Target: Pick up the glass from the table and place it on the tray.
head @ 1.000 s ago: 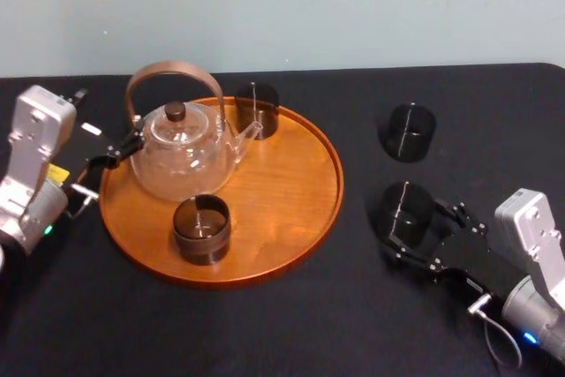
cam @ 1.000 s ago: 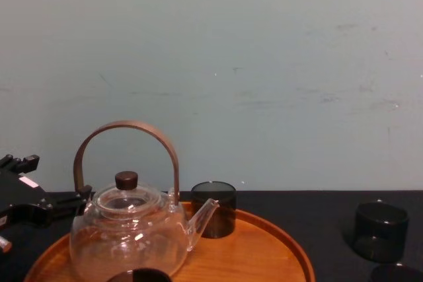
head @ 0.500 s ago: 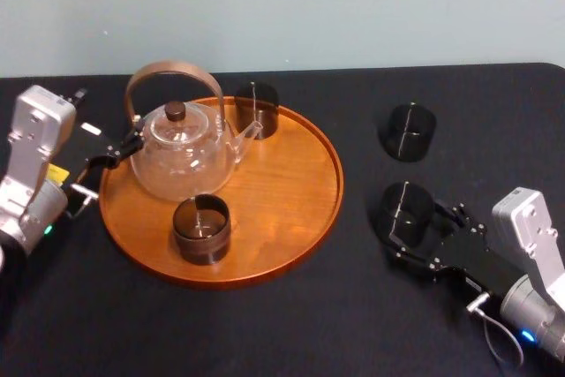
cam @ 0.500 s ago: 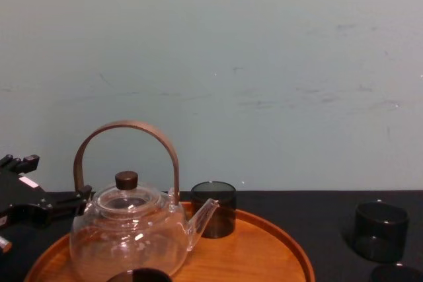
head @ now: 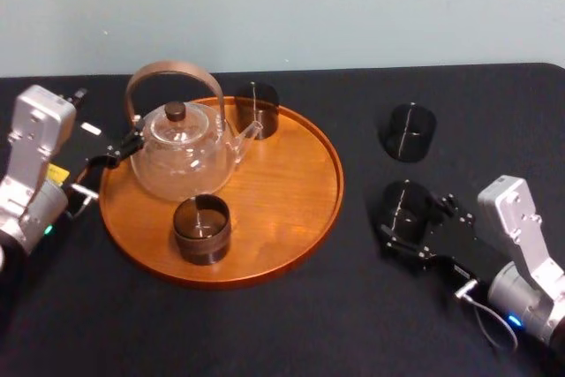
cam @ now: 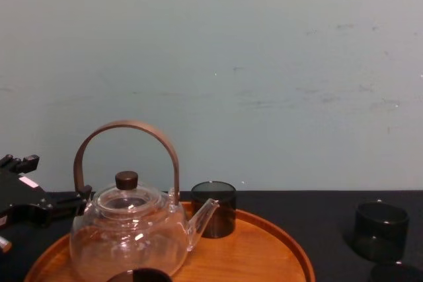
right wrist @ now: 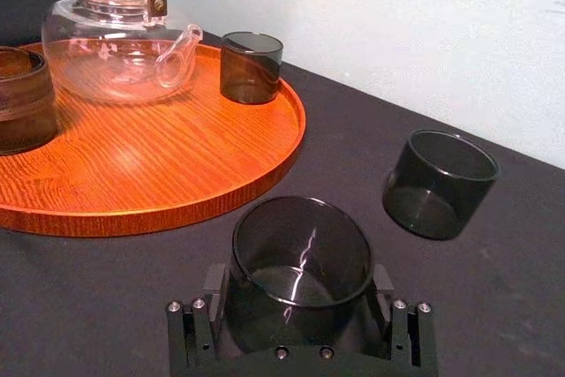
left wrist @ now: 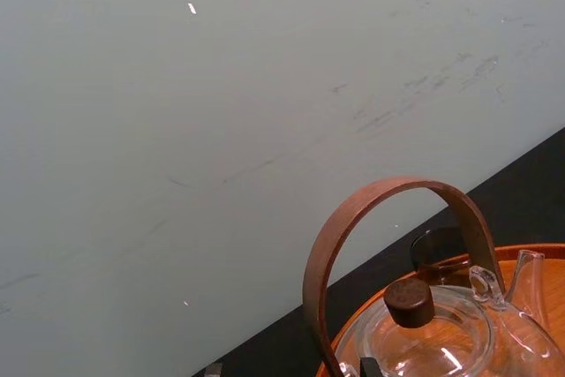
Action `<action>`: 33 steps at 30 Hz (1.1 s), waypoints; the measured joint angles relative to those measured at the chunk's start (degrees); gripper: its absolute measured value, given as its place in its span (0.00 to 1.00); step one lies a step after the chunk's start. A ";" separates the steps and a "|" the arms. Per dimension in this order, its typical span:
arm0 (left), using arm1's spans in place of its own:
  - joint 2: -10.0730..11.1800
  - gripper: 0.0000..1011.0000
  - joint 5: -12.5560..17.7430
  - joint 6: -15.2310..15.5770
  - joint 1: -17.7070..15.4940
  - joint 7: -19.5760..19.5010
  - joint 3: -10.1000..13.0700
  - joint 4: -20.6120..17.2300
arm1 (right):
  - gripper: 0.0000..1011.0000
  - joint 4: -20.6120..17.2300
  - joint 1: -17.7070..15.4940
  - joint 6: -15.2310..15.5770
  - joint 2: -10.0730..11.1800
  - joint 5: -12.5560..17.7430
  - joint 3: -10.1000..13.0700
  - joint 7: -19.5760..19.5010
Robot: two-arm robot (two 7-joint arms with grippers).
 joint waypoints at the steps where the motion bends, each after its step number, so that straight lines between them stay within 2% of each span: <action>1: 0.00 1.00 0.00 0.00 0.00 0.00 0.00 0.00 | 0.99 0.35 0.29 0.03 -0.21 -0.12 -0.05 0.13; 11: 0.00 1.00 0.00 0.00 0.00 0.00 0.00 0.00 | 0.99 2.66 2.49 0.10 -1.76 -0.82 -0.43 1.29; 14: 0.00 1.00 0.00 0.00 0.00 0.00 0.00 0.00 | 0.99 3.46 3.12 0.49 -2.42 0.15 -0.37 2.05; 24: 0.00 1.00 0.00 0.00 0.00 0.00 0.00 0.00 | 0.99 3.42 3.06 0.52 -2.34 0.20 -0.35 2.05; 29: 0.00 1.00 0.00 0.00 0.00 0.00 0.00 0.00 | 0.92 3.32 3.01 0.45 -2.29 0.17 -0.37 1.95; 33: 0.00 1.00 0.00 0.00 0.00 0.00 0.00 0.00 | 0.91 3.27 2.98 0.41 -2.26 0.12 -0.39 1.89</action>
